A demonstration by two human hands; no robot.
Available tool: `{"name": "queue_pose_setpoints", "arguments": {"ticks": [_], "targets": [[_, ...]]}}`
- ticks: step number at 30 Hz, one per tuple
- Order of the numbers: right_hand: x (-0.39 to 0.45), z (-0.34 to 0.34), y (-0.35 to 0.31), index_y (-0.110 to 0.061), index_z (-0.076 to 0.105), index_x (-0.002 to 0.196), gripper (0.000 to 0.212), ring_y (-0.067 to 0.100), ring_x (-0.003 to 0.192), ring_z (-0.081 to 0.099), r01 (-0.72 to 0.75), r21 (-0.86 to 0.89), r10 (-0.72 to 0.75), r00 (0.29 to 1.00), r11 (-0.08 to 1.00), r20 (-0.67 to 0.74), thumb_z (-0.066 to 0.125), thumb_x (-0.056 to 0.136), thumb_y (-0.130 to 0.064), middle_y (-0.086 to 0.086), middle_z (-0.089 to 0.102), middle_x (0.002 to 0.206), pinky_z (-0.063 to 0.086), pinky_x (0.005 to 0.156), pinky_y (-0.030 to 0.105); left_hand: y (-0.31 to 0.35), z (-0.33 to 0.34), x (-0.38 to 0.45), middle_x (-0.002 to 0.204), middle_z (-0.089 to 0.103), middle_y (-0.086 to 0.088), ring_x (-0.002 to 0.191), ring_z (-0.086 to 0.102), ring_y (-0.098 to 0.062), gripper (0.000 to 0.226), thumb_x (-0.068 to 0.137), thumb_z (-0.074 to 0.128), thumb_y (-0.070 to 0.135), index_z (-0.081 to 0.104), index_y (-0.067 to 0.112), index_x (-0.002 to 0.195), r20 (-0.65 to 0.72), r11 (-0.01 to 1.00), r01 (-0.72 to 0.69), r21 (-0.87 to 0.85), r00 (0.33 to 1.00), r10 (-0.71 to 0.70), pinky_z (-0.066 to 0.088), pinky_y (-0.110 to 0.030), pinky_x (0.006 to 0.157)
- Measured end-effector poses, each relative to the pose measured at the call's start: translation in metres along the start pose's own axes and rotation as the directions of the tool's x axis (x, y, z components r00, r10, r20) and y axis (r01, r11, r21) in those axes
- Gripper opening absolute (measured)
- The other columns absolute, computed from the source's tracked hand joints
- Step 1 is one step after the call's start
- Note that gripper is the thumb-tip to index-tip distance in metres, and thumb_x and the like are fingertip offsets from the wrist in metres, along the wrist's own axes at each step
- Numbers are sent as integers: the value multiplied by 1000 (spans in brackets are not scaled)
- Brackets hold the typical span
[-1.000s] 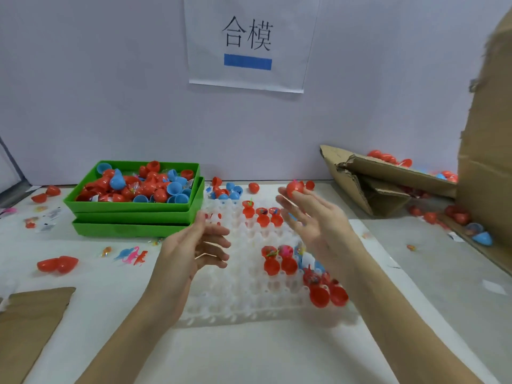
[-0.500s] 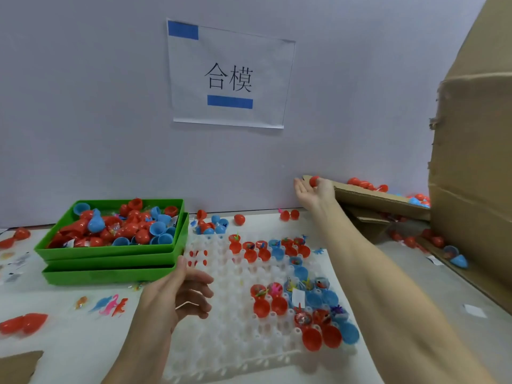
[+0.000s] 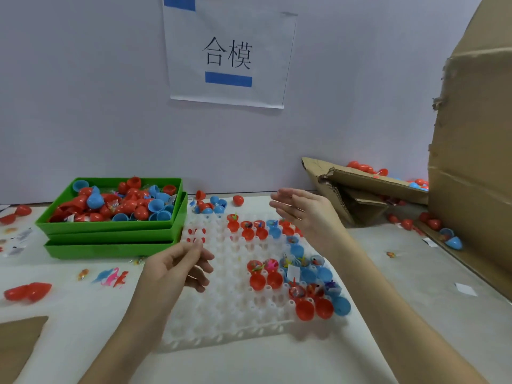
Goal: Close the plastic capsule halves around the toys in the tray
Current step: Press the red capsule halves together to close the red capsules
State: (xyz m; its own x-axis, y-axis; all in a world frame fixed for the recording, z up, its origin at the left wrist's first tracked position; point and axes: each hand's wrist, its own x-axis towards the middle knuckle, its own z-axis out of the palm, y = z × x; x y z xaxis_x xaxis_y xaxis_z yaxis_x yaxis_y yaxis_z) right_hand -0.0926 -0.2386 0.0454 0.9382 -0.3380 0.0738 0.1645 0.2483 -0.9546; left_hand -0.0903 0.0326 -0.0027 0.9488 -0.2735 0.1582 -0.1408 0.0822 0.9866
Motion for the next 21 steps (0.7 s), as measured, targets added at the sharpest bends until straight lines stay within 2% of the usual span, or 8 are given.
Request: {"name": "queue_pose_setpoints", "arguments": {"ticks": [2, 4, 7, 9, 12, 15, 17, 21], "targets": [[-30, -1, 5, -7, 70, 112, 29, 24, 96, 76, 52, -186, -55, 998, 981, -9, 41, 109, -7, 9, 78, 103, 61, 77, 24, -4, 4, -3, 75, 73, -7, 63, 67, -19, 23, 98, 68, 21, 78, 19, 78, 18, 983, -76, 165, 997, 74, 56, -25, 57], [-51, -2, 12, -7, 72, 110, 30, 21, 90, 76, 109, -288, -112, 994, 951, 6, 42, 109, -5, 6, 79, 95, 60, 74, 23, -8, 10, -7, 76, 74, 2, 66, 67, -13, 17, 96, 72, 19, 75, 25, 80, 56, 920, -164, 357, 986, 154, 56, -24, 60], [-63, -6, 21, -11, 73, 106, 29, 17, 82, 74, 176, -436, -180, 983, 883, 33, 46, 106, -2, 3, 78, 89, 57, 68, 20, -15, 19, -14, 82, 70, 14, 80, 65, -14, 14, 93, 76, 22, 72, 33, 85, 183, 774, -349, 528, 937, 297, 50, -19, 66], [-62, -9, 27, -15, 73, 104, 28, 13, 79, 72, 231, -589, -238, 969, 775, 68, 49, 104, -2, -1, 76, 85, 56, 67, 19, -19, 25, -16, 89, 64, 17, 89, 60, -12, 5, 96, 73, 30, 74, 35, 98, 310, 653, -474, 590, 880, 359, 47, -19, 76], [-60, -11, 35, -18, 73, 101, 25, 7, 78, 70, 294, -753, -320, 940, 589, 116, 52, 102, -4, -7, 73, 83, 55, 69, 15, -27, 30, -19, 102, 54, 14, 97, 47, -7, 32, 101, 54, 52, 73, 34, 120, 454, 485, -574, 660, 819, 351, 41, -22, 88], [-60, -12, 37, -18, 73, 99, 24, 6, 77, 69, 329, -774, -360, 922, 541, 140, 53, 102, -5, -10, 72, 80, 53, 66, 12, -32, 35, -22, 111, 49, 9, 99, 38, -10, 51, 101, 33, 61, 69, 36, 127, 522, 323, -583, 745, 812, 262, 38, -30, 90], [-60, -11, 38, -19, 73, 100, 24, 4, 79, 69, 325, -784, -350, 925, 528, 148, 54, 102, -6, -11, 71, 81, 53, 68, 12, -33, 35, -23, 112, 49, 8, 102, 41, -12, 52, 102, 30, 61, 68, 34, 123, 516, 301, -575, 761, 817, 256, 38, -33, 91], [-64, -6, 38, -22, 73, 101, 24, -1, 84, 67, 315, -793, -314, 935, 522, 164, 55, 102, -7, -14, 70, 85, 52, 71, 9, -32, 35, -20, 104, 57, 17, 98, 50, -6, 29, 103, 52, 52, 66, 27, 106, 447, 423, -568, 706, 821, 356, 38, -27, 89]]}}
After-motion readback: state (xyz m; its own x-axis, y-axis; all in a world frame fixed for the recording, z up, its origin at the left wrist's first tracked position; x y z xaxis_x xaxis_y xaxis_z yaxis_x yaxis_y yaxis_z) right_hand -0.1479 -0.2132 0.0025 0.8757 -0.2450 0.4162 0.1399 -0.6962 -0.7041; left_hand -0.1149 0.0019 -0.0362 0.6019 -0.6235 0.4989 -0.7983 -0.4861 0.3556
